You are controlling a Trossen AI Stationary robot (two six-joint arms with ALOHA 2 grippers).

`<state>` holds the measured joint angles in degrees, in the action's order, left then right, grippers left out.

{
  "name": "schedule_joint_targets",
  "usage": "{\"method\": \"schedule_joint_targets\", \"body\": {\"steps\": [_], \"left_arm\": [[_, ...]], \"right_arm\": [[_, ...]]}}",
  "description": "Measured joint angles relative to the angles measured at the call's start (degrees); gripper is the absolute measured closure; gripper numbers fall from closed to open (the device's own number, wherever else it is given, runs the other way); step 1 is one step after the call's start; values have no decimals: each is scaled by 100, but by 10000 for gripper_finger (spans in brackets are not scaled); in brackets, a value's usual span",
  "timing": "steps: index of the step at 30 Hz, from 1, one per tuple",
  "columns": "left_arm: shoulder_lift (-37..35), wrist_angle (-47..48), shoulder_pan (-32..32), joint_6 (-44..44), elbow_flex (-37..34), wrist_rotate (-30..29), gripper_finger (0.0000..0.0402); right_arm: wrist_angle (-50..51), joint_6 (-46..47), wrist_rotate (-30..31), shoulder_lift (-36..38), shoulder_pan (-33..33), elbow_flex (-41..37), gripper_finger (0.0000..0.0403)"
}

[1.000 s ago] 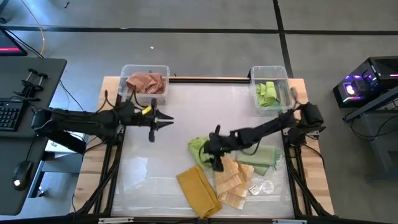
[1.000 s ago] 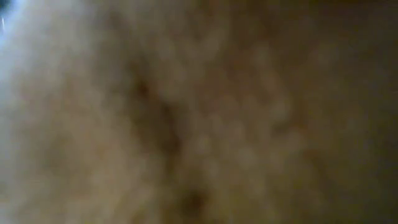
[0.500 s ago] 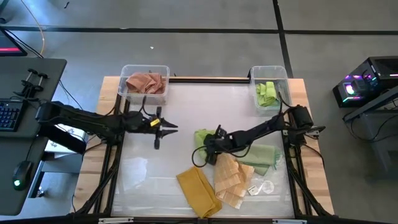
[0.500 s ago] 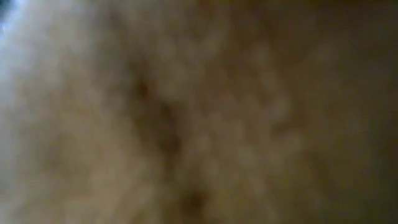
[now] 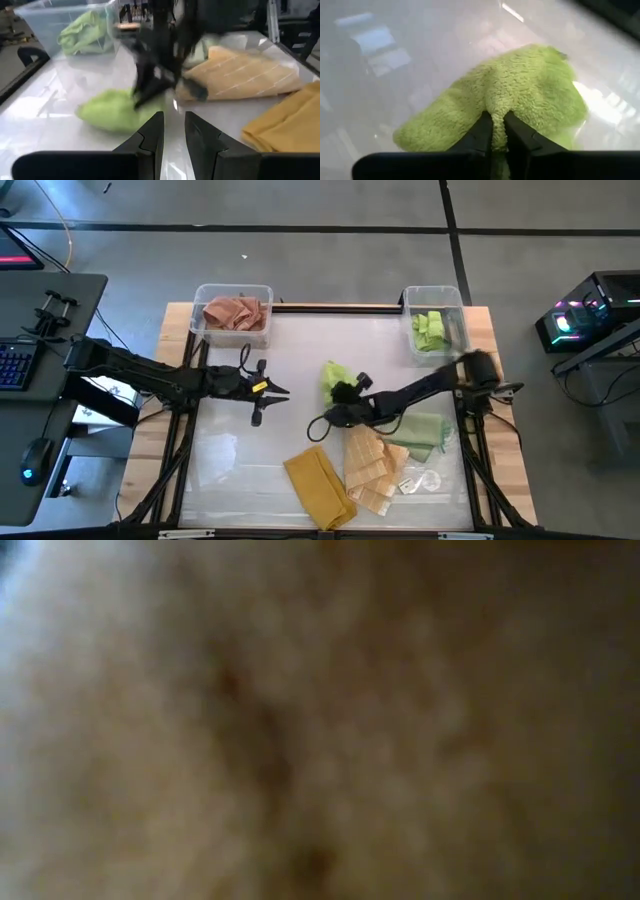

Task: Sort towels by color in basket
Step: Put the green microfiber cloth into the right transparent bin

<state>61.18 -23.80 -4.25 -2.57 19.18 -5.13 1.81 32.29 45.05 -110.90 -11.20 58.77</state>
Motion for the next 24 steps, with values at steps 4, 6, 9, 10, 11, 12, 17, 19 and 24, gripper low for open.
{"method": "schedule_joint_targets", "body": {"steps": [4,6,9,10,11,12,17,19,24], "left_arm": [[177,-16,0,-5,0,-8,338],[273,-101,0,-2,2,-12,338],[414,-293,0,-1,3,-17,338],[449,-312,0,10,4,-17,338],[489,-343,2,50,2,-19,338],[549,-430,2,67,2,-21,338],[803,-705,2,101,2,-27,338],[876,-756,2,99,2,-27,338],[1087,-1141,2,92,3,-26,338]], "right_arm": [[693,-128,-2,980,-40,32,378],[1159,-157,81,1521,-66,21,389],[2014,-16,143,2432,5,34,393],[2398,115,148,2701,62,37,391],[2855,289,165,2948,155,37,387],[3373,516,211,3194,284,37,382],[5700,1695,707,4246,1177,34,371],[6197,1941,670,4506,1638,34,371],[6530,1475,250,4794,2739,34,356]]}}
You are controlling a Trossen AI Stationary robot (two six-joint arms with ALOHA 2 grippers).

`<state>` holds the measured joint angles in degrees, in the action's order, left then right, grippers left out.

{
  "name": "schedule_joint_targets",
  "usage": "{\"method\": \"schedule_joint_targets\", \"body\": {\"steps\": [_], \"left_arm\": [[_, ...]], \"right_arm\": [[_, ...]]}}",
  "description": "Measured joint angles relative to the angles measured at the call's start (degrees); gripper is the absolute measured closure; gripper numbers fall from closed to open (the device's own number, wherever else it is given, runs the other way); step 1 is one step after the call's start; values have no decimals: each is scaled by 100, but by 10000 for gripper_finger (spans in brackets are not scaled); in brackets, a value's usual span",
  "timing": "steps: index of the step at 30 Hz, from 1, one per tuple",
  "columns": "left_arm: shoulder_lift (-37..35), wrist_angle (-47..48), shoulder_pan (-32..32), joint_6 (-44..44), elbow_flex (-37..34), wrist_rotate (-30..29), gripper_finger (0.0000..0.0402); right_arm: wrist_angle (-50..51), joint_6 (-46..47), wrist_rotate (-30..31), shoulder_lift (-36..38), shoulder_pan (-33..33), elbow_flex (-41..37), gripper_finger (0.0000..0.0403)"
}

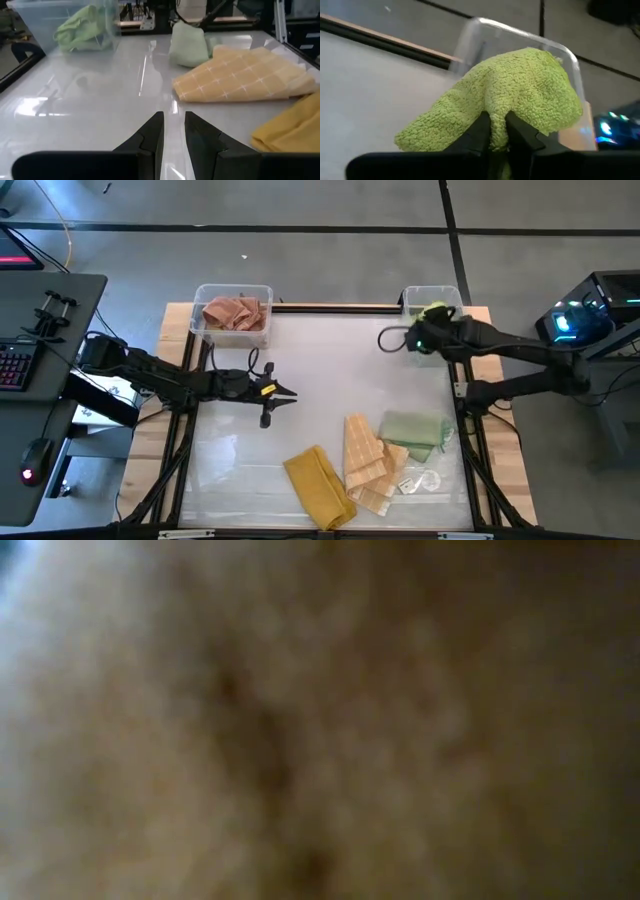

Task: Sort towels by color in basket
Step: Put the green microfiber cloth into the right transparent bin, then put the light green microfiber cloth into the right transparent bin

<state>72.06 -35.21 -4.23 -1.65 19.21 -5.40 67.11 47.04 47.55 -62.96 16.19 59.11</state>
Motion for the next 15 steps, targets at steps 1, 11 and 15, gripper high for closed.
{"method": "schedule_joint_targets", "body": {"steps": [1,11,15], "left_arm": [[31,-7,0,0,1,-1,338],[152,-87,0,7,-1,21,338],[152,-56,-9,69,-1,27,338]], "right_arm": [[-4,-146,-74,2,181,0,347],[-16,-706,682,0,911,0,217],[-74,-733,523,0,804,0,204]]}}
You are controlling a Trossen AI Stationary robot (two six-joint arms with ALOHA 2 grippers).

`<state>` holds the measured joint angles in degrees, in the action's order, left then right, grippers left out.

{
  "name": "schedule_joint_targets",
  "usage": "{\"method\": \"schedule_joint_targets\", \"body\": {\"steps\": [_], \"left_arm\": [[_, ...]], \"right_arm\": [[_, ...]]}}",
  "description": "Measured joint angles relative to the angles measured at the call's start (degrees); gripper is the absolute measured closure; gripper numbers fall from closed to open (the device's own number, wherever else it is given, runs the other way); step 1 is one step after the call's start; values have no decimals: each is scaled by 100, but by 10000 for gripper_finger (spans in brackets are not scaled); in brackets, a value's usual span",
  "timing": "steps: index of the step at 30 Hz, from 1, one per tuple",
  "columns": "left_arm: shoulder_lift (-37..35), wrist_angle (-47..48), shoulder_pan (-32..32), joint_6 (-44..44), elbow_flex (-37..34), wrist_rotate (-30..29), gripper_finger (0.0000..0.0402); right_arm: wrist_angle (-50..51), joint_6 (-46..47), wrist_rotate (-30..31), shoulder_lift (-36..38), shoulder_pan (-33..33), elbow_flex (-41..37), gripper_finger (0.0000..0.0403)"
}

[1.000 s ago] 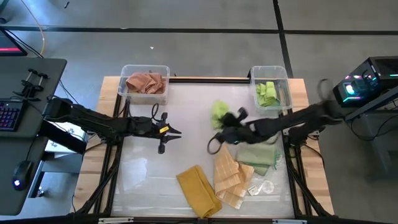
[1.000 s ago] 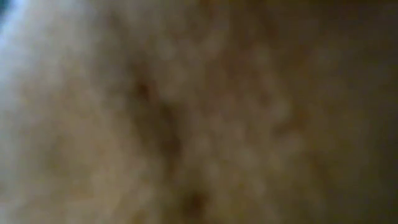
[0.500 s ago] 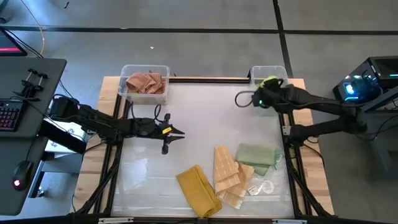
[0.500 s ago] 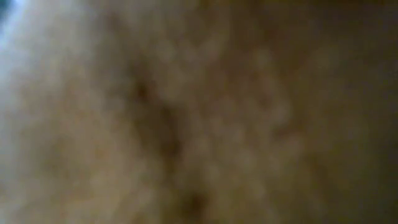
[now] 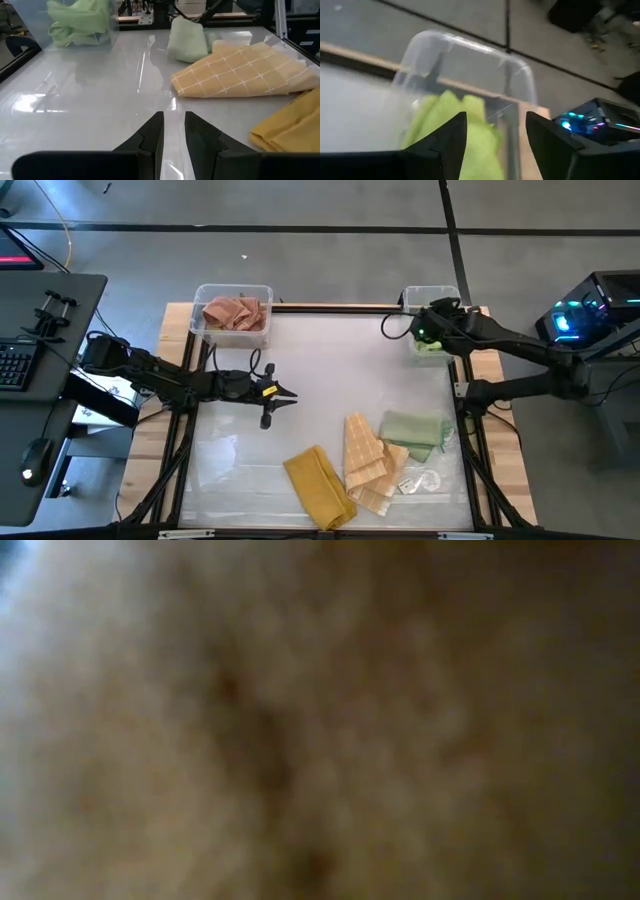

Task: Sort towels by color in basket
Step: Put the light green microfiber cloth into the right transparent bin

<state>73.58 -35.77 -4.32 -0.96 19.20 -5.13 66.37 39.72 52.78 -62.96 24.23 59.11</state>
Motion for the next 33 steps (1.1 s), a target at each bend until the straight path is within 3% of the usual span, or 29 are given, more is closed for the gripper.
{"method": "schedule_joint_targets", "body": {"steps": [4,8,12,17,22,27,33], "left_arm": [[0,-11,0,31,-1,2,338],[0,-13,0,23,0,0,338],[0,-13,0,29,0,0,338],[0,-13,-29,136,-1,-2,338],[0,-13,-79,44,0,-2,338],[0,-44,-74,36,0,-4,338],[0,-57,-72,33,-1,-13,338]], "right_arm": [[-69,-338,-612,-4,-498,0,204],[-489,-206,-1185,-6,-1420,0,203],[-1413,13,-1178,-158,-2601,2,203],[-2612,-397,-1005,-802,-3876,7,203],[-2873,-629,-2036,-1717,-4669,7,203],[-2608,447,-3513,-2484,-4991,7,203],[-842,2609,-3976,-2792,-5194,7,203]]}}
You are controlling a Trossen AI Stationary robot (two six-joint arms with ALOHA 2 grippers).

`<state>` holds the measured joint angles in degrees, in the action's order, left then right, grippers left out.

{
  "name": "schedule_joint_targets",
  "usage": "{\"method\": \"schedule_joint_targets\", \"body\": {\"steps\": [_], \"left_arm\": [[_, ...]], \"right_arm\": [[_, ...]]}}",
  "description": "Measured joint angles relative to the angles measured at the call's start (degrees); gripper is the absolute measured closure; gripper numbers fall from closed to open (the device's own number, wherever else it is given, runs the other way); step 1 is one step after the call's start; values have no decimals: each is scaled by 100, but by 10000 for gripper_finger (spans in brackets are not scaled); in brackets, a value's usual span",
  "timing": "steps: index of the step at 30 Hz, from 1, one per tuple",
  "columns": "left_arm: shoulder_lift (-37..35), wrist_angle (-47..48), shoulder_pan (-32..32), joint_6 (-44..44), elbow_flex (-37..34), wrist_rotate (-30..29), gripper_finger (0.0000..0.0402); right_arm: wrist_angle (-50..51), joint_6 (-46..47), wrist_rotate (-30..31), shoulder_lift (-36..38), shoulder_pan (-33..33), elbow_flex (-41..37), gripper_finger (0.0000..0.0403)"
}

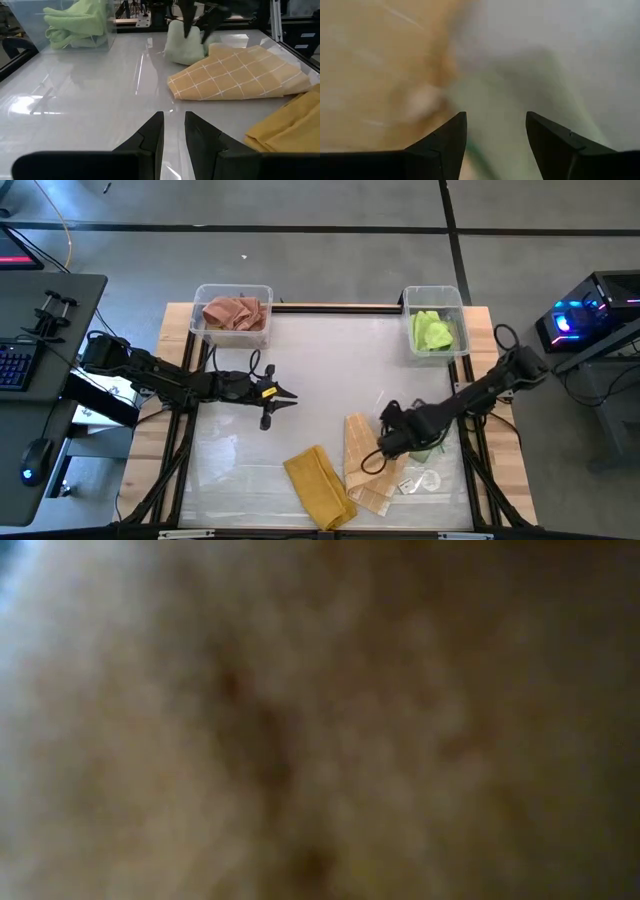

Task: Sort towels by color in basket
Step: Put the light green microfiber cloth into the right transparent bin

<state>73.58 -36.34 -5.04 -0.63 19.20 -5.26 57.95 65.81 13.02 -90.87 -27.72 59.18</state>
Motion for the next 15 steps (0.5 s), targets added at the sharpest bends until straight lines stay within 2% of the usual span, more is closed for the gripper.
{"method": "schedule_joint_targets", "body": {"steps": [3,5,10,15], "left_arm": [[0,0,0,-34,1,-8,338],[0,0,0,-99,1,-13,338],[0,-2,2,-109,1,-15,338],[0,4,2,-109,1,-13,338]], "right_arm": [[758,634,-15,-72,-23,0,203],[873,762,-91,-119,24,0,203],[428,137,-158,-327,201,0,212],[-131,-499,-241,-579,507,-179,247]]}}
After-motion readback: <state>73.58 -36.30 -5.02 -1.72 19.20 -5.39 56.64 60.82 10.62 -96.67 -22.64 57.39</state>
